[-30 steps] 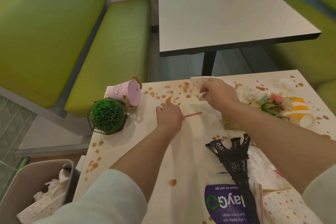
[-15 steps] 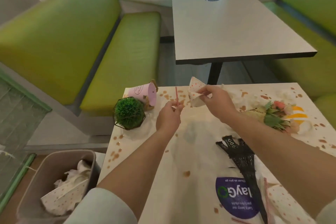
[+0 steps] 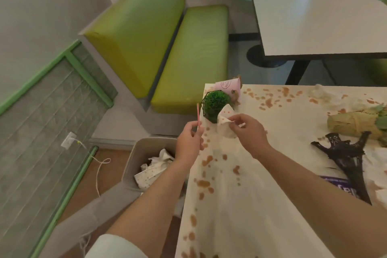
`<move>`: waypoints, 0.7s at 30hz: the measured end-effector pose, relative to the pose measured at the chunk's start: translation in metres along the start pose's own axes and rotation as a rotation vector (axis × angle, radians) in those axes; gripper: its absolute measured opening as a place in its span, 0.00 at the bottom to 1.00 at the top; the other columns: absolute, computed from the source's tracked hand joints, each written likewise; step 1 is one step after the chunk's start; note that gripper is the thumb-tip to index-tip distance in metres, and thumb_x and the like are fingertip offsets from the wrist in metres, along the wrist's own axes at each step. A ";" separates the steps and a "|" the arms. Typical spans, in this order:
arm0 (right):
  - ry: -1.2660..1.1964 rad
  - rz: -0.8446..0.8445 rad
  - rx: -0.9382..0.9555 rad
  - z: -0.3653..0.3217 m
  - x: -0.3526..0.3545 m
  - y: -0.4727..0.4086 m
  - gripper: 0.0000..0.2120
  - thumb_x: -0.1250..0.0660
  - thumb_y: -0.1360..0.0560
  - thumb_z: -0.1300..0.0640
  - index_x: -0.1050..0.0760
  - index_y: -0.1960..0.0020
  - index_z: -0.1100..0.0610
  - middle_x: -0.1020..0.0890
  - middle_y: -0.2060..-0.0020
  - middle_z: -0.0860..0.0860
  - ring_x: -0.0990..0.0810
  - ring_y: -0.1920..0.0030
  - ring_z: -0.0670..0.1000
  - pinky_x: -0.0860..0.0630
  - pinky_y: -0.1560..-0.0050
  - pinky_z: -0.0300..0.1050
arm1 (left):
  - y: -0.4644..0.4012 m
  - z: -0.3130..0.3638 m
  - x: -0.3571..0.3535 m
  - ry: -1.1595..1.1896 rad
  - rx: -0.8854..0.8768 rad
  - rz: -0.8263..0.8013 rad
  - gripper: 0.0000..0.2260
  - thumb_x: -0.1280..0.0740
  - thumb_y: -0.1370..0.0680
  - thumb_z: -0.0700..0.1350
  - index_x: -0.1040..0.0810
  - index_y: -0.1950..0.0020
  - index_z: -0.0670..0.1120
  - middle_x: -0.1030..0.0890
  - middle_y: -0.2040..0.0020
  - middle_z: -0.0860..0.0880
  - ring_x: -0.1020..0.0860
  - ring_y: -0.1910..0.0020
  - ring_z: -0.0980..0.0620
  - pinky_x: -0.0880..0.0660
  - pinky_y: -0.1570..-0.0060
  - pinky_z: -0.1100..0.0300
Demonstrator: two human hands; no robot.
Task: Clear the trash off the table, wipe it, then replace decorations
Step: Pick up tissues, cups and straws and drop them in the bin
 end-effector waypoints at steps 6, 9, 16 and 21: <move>-0.056 -0.038 -0.072 -0.015 -0.083 0.054 0.06 0.32 0.23 0.58 0.21 0.51 0.48 0.21 0.59 0.44 0.24 0.61 0.46 0.31 0.69 0.32 | 0.024 -0.063 0.088 -0.103 0.121 0.045 0.11 0.37 0.19 0.43 0.26 0.37 0.54 0.22 0.55 0.48 0.21 0.65 0.53 0.28 0.72 0.67; -0.034 -0.069 -0.081 -0.021 -0.113 0.073 0.04 0.31 0.24 0.57 0.22 0.52 0.49 0.21 0.60 0.44 0.23 0.60 0.45 0.31 0.63 0.37 | 0.027 -0.091 0.124 -0.179 0.208 0.086 0.09 0.36 0.19 0.48 0.26 0.39 0.52 0.20 0.53 0.49 0.20 0.64 0.52 0.27 0.72 0.64; 0.040 -0.147 -0.088 -0.033 -0.171 0.086 0.04 0.30 0.24 0.57 0.21 0.50 0.51 0.20 0.57 0.44 0.22 0.57 0.45 0.23 0.60 0.41 | 0.006 -0.125 0.178 -0.266 0.323 0.054 0.13 0.33 0.21 0.46 0.25 0.37 0.46 0.19 0.48 0.48 0.21 0.63 0.53 0.25 0.66 0.61; 0.127 -0.157 -0.047 -0.045 -0.207 0.081 0.05 0.32 0.24 0.57 0.20 0.49 0.50 0.20 0.56 0.44 0.22 0.57 0.43 0.22 0.60 0.40 | -0.002 -0.144 0.201 -0.274 0.384 0.011 0.18 0.32 0.22 0.50 0.25 0.34 0.47 0.20 0.40 0.49 0.20 0.46 0.49 0.23 0.48 0.57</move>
Point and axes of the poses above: each hand's wrist, its own y-axis away from the middle knuckle, its own x-axis out of the back of the hand, z = x × y, the point moved 3 cm from there along -y, towards the middle knuckle
